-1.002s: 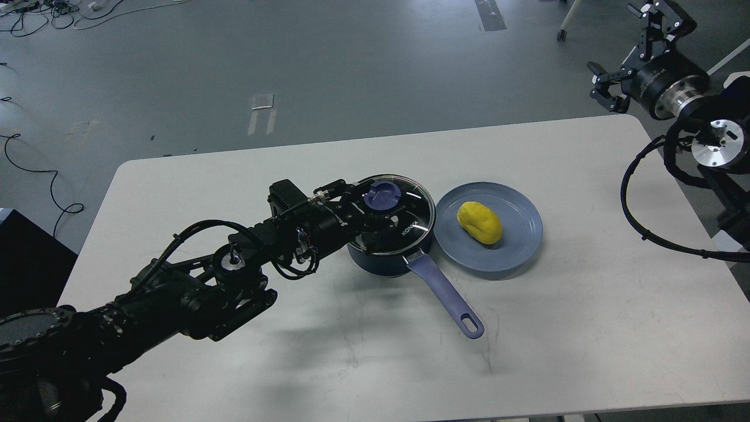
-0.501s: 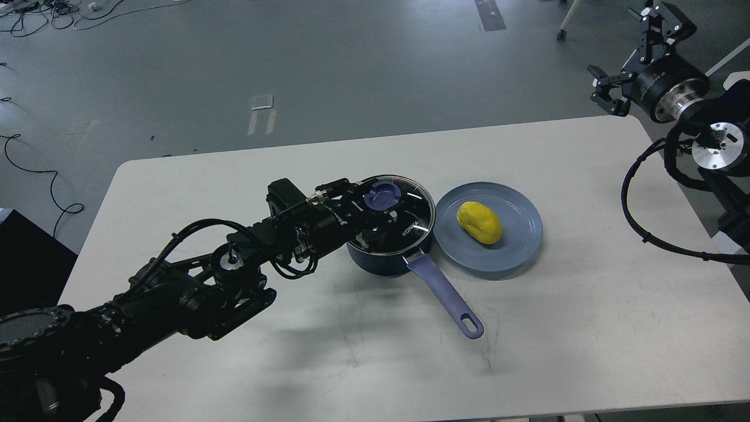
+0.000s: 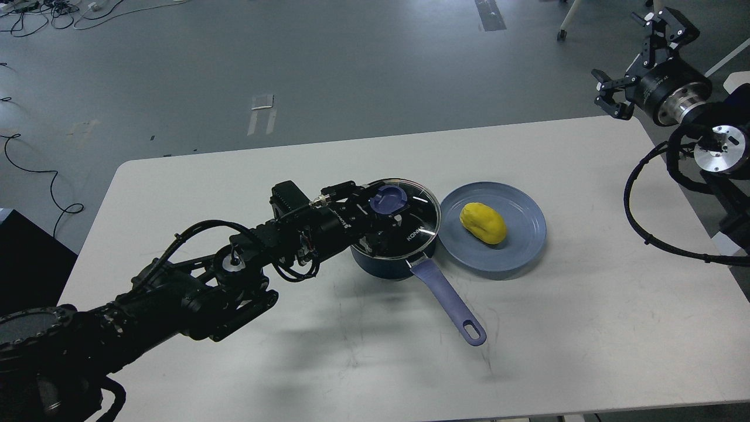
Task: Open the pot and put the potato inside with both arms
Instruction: 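Lift the glass lid off the pot and lower it beside the pot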
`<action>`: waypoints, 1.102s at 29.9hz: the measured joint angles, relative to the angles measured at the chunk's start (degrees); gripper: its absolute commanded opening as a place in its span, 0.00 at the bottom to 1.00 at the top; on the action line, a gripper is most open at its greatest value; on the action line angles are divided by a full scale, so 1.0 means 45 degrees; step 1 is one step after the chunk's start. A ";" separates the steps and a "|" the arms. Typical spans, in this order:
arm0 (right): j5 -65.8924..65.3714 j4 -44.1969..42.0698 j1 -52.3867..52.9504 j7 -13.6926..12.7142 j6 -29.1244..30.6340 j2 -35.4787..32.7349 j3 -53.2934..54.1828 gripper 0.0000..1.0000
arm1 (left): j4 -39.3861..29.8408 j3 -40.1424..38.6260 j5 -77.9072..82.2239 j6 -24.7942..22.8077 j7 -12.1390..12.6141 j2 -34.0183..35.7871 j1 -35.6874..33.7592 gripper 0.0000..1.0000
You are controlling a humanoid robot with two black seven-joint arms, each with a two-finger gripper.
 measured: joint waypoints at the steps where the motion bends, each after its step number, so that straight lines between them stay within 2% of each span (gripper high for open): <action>1: 0.0000 -0.0001 0.0000 0.0000 -0.0006 0.0000 0.0000 1.00 | 0.0000 0.0000 -0.0015 0.0000 0.0000 0.0027 -0.0032 0.64; 10: 0.0000 0.0013 -0.0002 0.0001 -0.0020 0.0000 0.0000 1.00 | -0.0185 -0.0056 -0.0322 0.0061 -0.0229 0.0377 -0.0454 0.64; 18: 0.0000 0.0026 0.0019 0.0001 -0.0020 0.0000 -0.0029 1.00 | -0.1286 -0.0048 -0.1162 0.0068 -0.0351 0.1196 -0.1241 0.64; 22: 0.0000 0.0038 0.0123 0.0001 -0.0020 0.0001 -0.0078 1.00 | -0.1388 -0.0041 -0.1163 0.0112 -0.0340 0.2022 -0.1479 0.64; 27: 0.0000 0.0040 0.0377 0.0001 -0.0020 0.0019 -0.0128 1.00 | -0.1382 -0.0036 -0.1169 0.0835 -0.0364 0.3578 -0.1421 0.64; 33: 0.0000 0.0037 0.0433 0.0001 -0.0020 0.0021 -0.0169 1.00 | -0.1383 -0.0013 -0.1214 0.1078 -0.0914 0.5250 -0.0474 0.64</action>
